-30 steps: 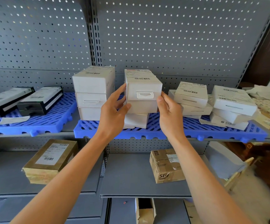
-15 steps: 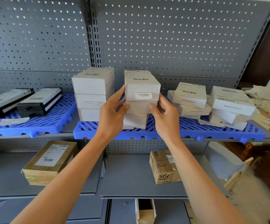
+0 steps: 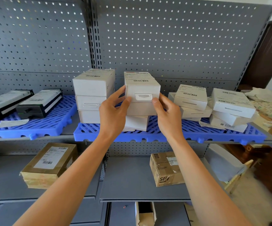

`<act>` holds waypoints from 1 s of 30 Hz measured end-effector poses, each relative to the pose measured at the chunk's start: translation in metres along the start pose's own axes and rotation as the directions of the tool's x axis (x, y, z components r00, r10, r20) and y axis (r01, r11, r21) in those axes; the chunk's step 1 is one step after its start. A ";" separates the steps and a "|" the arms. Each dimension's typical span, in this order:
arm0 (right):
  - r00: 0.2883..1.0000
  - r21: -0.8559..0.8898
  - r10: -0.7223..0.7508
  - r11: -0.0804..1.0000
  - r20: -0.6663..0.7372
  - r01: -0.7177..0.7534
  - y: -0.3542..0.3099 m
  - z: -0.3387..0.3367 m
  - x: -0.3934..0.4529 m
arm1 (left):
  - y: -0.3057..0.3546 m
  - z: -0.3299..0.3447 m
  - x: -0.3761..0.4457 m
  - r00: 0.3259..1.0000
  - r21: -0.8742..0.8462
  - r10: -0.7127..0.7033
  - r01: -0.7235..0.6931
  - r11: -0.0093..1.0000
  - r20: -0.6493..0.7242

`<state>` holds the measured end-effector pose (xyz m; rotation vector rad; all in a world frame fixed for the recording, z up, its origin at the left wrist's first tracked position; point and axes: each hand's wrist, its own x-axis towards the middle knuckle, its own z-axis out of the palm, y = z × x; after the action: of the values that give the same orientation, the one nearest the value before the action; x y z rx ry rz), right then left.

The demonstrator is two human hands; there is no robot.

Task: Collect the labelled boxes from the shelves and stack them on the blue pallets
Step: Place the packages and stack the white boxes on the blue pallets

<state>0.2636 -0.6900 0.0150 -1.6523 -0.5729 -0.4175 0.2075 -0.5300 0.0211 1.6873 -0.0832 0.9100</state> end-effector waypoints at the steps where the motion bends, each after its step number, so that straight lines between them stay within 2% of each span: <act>1: 1.000 0.002 0.004 1.000 -0.003 -0.004 0.000 0.000 0.000 | -0.001 0.000 0.001 1.000 0.005 -0.003 0.003 1.000 -0.007; 10: 1.000 -0.008 0.023 1.000 0.010 -0.023 0.006 0.003 0.000 | -0.003 0.000 0.003 1.000 0.009 -0.008 0.008 1.000 -0.003; 19: 0.999 -0.051 0.043 0.998 0.000 -0.043 0.008 0.010 -0.011 | -0.008 -0.004 -0.006 0.989 -0.025 -0.049 0.053 0.998 0.136; 24: 0.999 0.020 0.038 0.999 0.008 -0.038 -0.004 0.015 -0.025 | -0.002 -0.004 -0.008 0.987 -0.054 -0.066 0.075 0.996 0.149; 30: 0.999 -0.025 0.040 0.999 0.017 -0.039 -0.002 0.019 -0.026 | 0.004 -0.003 -0.004 0.983 -0.079 -0.090 0.103 0.992 0.158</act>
<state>0.2401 -0.6749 -0.0014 -1.6898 -0.5488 -0.3834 0.2008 -0.5304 0.0219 1.6640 -0.1414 0.6934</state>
